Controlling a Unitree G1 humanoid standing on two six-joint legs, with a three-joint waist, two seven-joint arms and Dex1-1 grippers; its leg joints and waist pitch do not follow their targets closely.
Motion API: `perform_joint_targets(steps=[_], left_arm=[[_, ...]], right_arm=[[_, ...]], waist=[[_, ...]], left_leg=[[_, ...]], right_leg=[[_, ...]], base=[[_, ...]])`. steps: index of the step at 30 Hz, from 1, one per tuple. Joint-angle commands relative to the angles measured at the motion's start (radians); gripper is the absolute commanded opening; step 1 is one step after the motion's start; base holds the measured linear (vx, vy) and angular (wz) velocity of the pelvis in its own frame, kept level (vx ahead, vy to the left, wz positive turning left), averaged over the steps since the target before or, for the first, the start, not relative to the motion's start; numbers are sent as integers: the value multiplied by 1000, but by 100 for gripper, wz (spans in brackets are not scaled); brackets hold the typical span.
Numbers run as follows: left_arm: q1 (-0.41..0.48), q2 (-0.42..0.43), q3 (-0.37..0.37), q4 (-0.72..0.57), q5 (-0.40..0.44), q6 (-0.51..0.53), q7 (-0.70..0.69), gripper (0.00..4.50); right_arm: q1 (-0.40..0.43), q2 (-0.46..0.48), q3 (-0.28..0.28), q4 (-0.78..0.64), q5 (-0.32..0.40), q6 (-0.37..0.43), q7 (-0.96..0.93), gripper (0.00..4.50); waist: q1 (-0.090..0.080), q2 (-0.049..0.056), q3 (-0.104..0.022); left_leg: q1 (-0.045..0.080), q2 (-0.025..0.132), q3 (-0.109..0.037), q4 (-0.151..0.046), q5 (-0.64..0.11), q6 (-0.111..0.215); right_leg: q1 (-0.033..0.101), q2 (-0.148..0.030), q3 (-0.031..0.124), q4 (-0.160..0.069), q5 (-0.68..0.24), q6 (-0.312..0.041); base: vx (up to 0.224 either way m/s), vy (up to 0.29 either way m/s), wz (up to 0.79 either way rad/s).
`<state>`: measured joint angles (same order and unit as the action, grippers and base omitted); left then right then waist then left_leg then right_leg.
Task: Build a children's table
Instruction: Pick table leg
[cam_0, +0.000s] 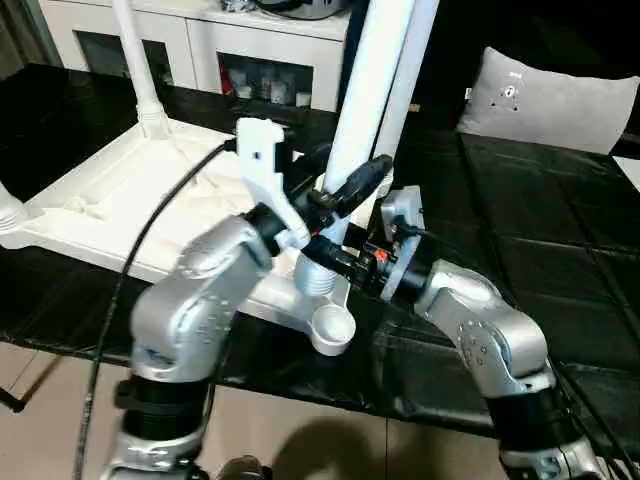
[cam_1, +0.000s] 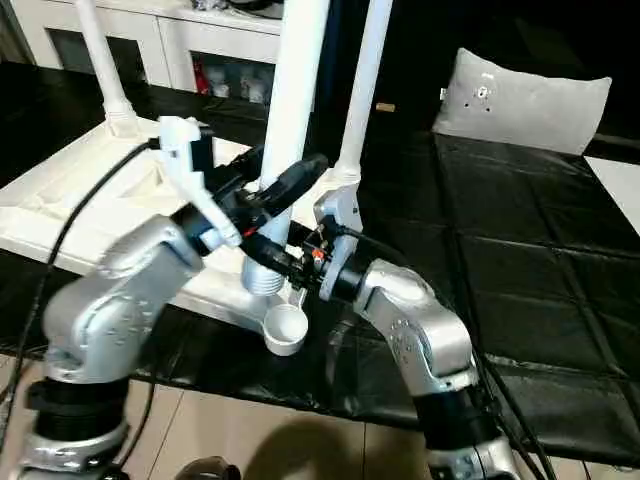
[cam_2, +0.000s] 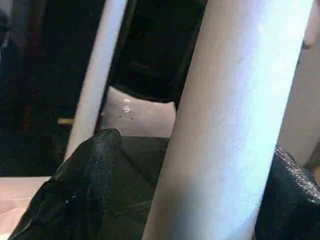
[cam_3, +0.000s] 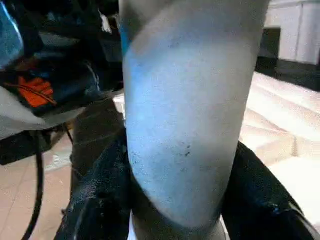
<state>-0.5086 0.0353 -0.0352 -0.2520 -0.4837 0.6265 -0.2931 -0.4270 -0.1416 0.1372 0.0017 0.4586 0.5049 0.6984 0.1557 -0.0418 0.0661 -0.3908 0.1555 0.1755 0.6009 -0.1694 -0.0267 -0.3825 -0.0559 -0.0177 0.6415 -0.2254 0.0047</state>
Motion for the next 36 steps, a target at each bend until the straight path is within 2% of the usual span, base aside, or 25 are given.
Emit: perform_joint_targets(steps=[1, 2, 3, 7, 9, 16, 29, 36], left_arm=[[-19, -6, -3, 10, 16, 17, 25, 385], [-21, -11, -1, 11, 17, 21, 37, 385], [-26, -17, 5, 13, 17, 26, 53, 349], [-39, -26, 23, 31, 25, 25, 89, 349], [-40, -27, 24, 34, 28, 25, 94, 349], [-38, -23, 18, 34, 37, 24, 100, 292], [-40, -34, 36, 43, 27, 26, 114, 197], [-39, -36, 39, 46, 26, 28, 118, 186]], right_arm=[[-12, -9, -2, -18, -1, 25, 2, 189], [-12, -10, -3, -21, 1, 31, 1, 189], [-12, -11, -5, -23, 3, 38, -1, 189], [-12, -22, -3, -31, 4, 56, -4, 189], [-12, -25, 0, -33, 5, 60, -5, 189], [-10, -26, 8, -38, 1, 70, -4, 189], [-13, -30, 5, -36, -6, 77, -16, 189], [-19, -32, 2, -25, -15, 77, -28, 189]], waist=[[-3, -1, -64], [-5, 0, -64], [-7, 1, -66], [-10, -1, -67], [-11, -1, -67], [-12, -1, -65], [-12, -1, -65], [-12, -2, -66]], left_leg=[[27, 68, -31, -81, -226, -58], [26, 69, -32, -82, -225, -59], [25, 69, -32, -81, -214, -58], [24, 67, -30, -78, -191, -49], [24, 67, -30, -77, -190, -46], [25, 69, -31, -78, -205, -49], [25, 69, -31, -78, -199, -49], [24, 69, -30, -78, -196, -47]], right_leg=[[25, -86, 40, -91, -193, -117], [26, -86, 40, -90, -186, -117], [27, -86, 39, -87, -162, -122], [30, -85, 38, -86, -117, -135], [30, -86, 38, -86, -119, -138], [28, -87, 38, -89, -148, -139], [28, -87, 38, -87, -138, -138], [28, -87, 38, -87, -134, -139]], base=[[0, 0, 0], [0, 0, 0], [0, 0, 0], [0, 0, 0], [0, 0, 0], [0, 0, 0], [0, 0, 0], [0, 0, 0]])
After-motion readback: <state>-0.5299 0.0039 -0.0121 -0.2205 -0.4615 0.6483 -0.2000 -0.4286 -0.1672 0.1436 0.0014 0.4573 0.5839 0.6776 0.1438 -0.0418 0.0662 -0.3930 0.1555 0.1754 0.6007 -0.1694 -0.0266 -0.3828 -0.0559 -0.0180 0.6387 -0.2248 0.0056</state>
